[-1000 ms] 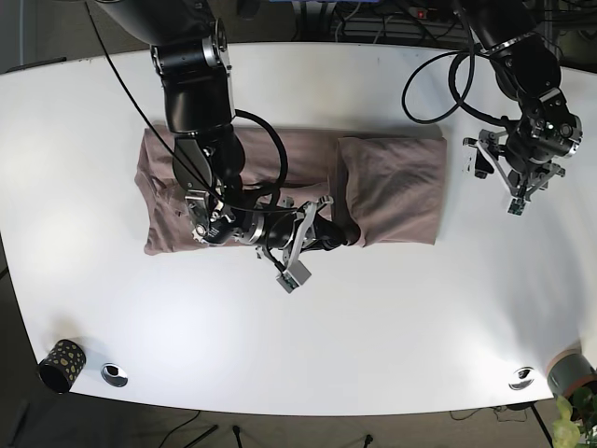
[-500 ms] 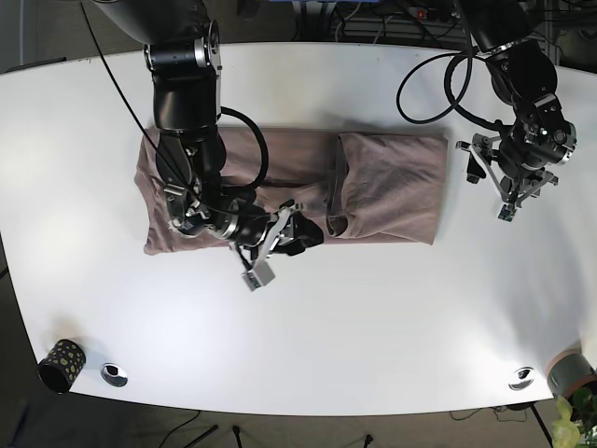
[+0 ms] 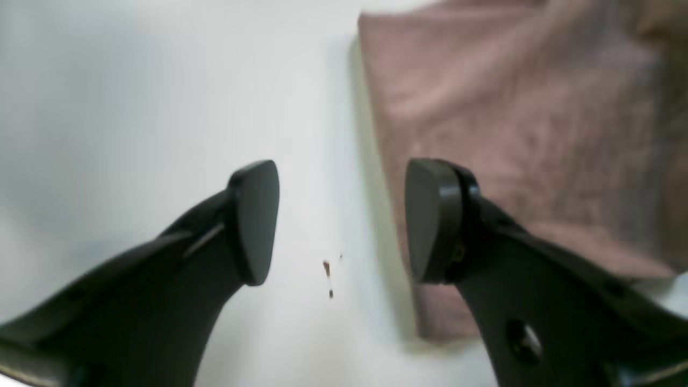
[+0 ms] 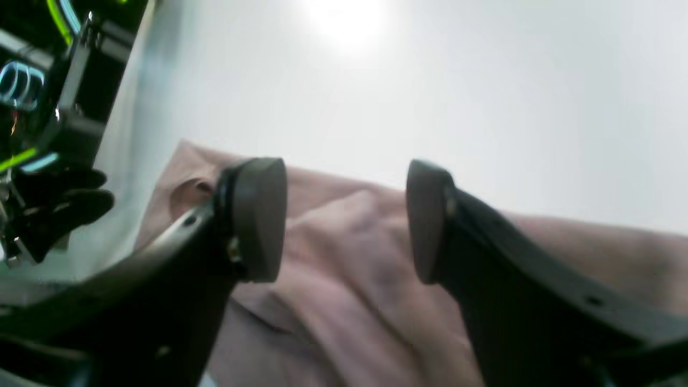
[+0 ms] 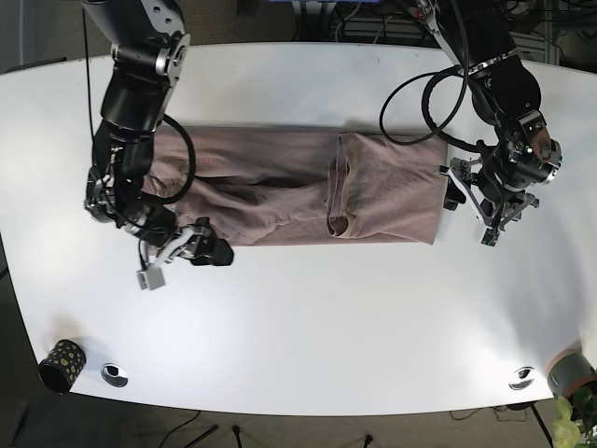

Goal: Fold the T-shirt properly
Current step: 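Grasp both ends of the folded shirt and fold them toward the middle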

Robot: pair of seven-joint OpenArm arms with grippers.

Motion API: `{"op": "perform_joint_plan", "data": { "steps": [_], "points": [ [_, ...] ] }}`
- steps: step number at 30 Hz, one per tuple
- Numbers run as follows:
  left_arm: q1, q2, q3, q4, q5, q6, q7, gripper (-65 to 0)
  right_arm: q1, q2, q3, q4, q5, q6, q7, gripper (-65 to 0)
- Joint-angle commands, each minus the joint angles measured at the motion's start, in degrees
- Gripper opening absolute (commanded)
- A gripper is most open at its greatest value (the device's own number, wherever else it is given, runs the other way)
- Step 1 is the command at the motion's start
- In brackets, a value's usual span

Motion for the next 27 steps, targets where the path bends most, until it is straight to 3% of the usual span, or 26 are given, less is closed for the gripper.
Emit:
{"op": "perform_joint_plan", "data": {
  "steps": [1,4,7,9,12,21,27],
  "points": [
    [-1.31,-0.18,2.11,1.00,-0.57,-0.06,-0.94,-30.7,0.29,3.72,1.51,1.11,4.13,0.76,0.12,-30.4],
    [-1.31,-0.36,5.01,1.00,-0.57,-0.06,-0.94,-33.9,-1.29,7.41,3.36,1.02,5.89,0.76,0.03,-30.4],
    [-1.67,-0.36,6.77,0.91,-0.57,-0.06,-0.94,-44.2,-3.31,10.31,5.65,1.02,5.97,0.76,0.03,-30.4],
    [-1.75,-0.36,7.65,0.38,-0.57,-0.06,-0.94,-54.3,-5.07,11.81,8.02,1.02,5.97,0.76,-0.06,-30.3],
    [-2.02,-0.36,7.91,-1.29,-0.57,-0.06,-0.94,-61.2,-7.88,12.51,10.39,1.02,5.97,0.76,-0.06,-30.3],
    [-2.02,-2.38,7.65,-8.85,-0.92,-0.06,-1.29,-61.9,-13.33,12.07,14.70,0.67,5.89,0.76,0.29,-30.3],
    [-1.58,-2.56,7.65,-13.33,-0.57,-0.06,-5.78,-61.8,-14.65,10.31,14.44,0.67,5.80,0.76,0.29,-30.3]
  ]
}}
